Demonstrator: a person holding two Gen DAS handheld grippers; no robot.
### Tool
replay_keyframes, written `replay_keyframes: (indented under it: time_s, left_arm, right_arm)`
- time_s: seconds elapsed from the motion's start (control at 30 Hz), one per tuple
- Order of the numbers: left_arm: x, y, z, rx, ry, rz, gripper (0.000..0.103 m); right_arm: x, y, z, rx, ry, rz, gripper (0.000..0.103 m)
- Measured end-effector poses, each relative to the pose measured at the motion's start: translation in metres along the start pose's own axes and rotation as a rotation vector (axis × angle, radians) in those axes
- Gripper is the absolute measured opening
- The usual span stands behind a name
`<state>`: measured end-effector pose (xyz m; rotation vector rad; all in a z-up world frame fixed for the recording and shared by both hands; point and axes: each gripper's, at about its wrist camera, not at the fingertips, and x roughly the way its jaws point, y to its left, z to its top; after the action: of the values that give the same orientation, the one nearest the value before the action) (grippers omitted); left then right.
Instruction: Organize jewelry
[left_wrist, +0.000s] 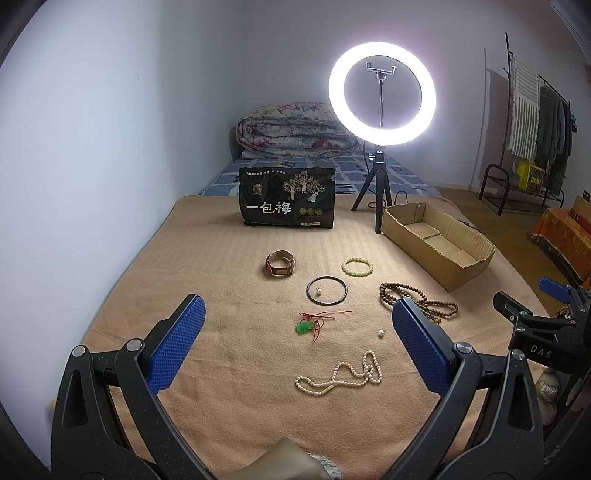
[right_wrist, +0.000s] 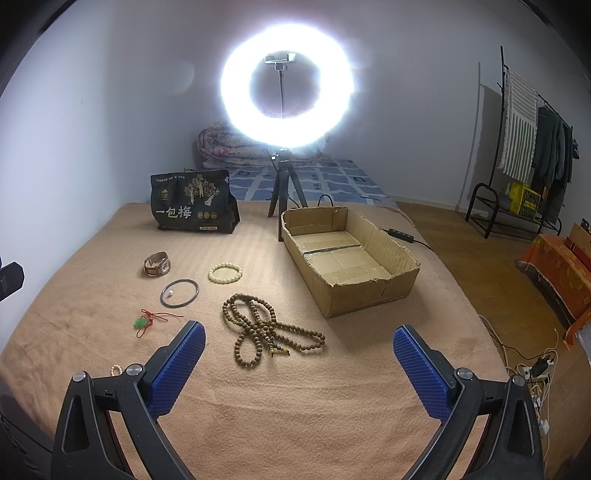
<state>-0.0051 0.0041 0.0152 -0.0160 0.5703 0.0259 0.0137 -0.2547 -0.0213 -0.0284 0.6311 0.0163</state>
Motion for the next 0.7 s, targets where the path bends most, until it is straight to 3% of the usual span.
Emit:
replay_keyframes:
  time_s: [0.7]
  left_arm:
    - [0.0072,0.0084,-0.0072,-0.001,0.008,0.008,0.103]
  right_arm:
    - [0.0032,0.0011,-0.0017,0.001,0.016,0.012,0.103]
